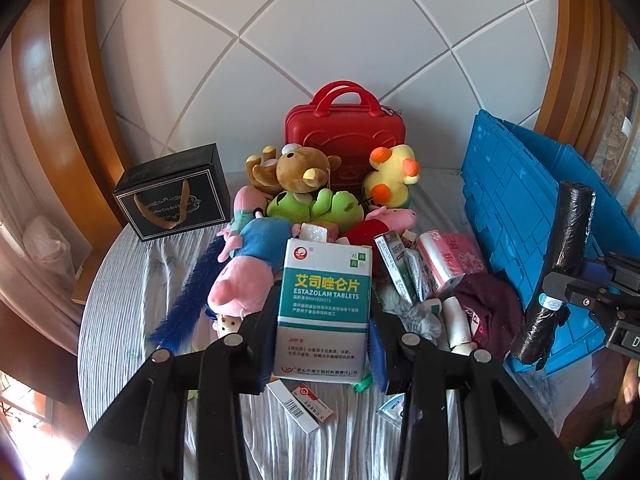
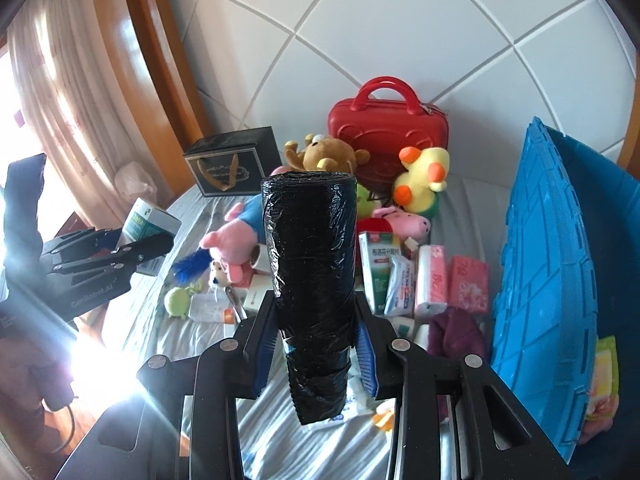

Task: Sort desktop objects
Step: 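Lift the tablet box with the left tool while the right tool lifts the black roll, then carry the tablet box with the left tool while the right tool carries the black roll over the bin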

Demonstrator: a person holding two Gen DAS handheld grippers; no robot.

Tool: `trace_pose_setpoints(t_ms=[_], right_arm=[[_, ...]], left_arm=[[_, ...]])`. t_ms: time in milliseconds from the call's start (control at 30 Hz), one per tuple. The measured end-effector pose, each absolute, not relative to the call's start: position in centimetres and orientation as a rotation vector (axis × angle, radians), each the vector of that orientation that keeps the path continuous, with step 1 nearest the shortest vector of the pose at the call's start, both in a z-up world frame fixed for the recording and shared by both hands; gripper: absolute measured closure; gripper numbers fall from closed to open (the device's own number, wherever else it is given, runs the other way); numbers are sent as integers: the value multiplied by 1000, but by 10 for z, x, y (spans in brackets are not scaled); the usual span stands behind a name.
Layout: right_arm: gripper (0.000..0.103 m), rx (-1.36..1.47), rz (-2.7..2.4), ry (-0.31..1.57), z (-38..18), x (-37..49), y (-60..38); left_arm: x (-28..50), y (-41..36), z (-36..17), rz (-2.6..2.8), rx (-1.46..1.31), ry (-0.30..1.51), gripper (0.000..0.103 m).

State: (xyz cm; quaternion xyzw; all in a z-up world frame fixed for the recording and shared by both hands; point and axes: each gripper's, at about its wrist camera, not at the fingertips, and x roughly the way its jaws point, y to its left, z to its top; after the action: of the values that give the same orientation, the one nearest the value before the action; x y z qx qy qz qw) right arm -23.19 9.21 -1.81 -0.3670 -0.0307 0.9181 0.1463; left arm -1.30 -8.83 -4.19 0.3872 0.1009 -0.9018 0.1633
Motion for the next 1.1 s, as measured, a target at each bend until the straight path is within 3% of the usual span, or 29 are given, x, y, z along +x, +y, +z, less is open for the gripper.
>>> trace_pose_setpoints(t_ms=[333, 1100], right_arm=[[68, -985, 2628, -77, 18, -197, 118], [68, -852, 2505, -67, 77, -121, 191]], left_arm=[[-46, -40, 0, -2657, 1039, 211, 66], [-131, 72, 39, -2825, 1018, 83, 66]])
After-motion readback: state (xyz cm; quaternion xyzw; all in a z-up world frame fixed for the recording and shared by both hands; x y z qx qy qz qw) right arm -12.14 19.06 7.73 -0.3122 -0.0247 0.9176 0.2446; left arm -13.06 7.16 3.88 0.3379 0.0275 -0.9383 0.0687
